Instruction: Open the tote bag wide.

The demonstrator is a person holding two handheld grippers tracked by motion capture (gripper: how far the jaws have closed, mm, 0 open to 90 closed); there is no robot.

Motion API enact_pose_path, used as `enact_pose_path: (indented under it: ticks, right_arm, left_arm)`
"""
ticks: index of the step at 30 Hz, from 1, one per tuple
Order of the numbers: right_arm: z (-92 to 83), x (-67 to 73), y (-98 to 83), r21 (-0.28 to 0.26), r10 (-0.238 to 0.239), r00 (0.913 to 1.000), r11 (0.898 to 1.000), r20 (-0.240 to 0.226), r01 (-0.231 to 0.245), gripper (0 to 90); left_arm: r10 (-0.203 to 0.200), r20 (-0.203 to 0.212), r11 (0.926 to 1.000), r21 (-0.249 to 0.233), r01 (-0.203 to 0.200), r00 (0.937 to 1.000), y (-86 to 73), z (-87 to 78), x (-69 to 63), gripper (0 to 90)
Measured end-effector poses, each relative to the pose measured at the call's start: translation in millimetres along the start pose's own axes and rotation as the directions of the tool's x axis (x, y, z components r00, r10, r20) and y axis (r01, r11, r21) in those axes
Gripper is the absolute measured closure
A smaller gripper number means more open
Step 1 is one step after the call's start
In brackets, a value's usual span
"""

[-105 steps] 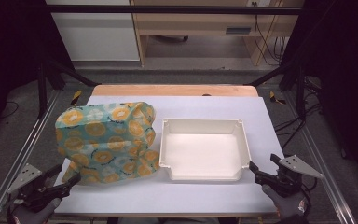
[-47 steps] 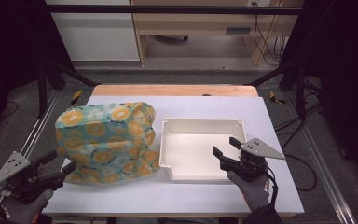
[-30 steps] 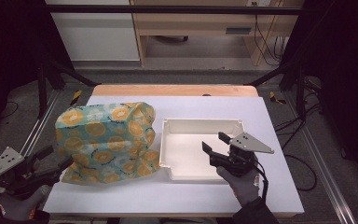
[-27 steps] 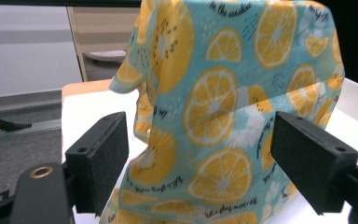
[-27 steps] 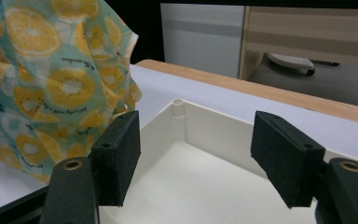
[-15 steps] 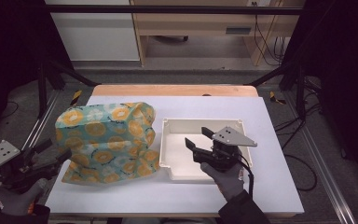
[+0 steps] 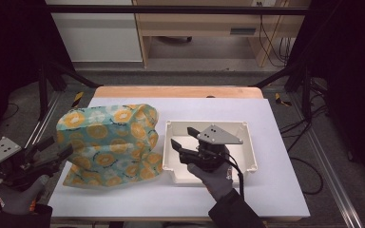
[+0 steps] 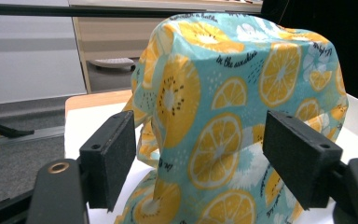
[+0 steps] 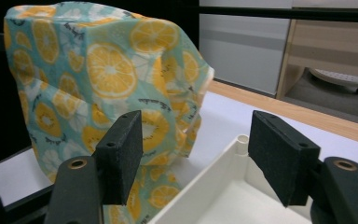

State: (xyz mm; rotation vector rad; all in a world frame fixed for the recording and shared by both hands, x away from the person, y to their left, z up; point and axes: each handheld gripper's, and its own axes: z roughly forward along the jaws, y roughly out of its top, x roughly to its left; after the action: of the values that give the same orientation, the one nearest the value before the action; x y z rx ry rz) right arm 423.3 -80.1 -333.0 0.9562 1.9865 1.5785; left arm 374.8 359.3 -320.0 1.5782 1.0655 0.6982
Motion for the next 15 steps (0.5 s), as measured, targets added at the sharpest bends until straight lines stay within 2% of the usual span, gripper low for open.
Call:
enact_pose_path:
  ticks: [15]
  right_arm:
    - [29.5, 26.5, 9.8, 0.011, -0.009, 0.9974, 1.000, -0.072, 0.010, 40.5]
  left_arm:
    - [0.016, -0.012, 0.9997, 0.017, -0.015, 0.9998, 0.2, 5.5, 1.0, 35.0]
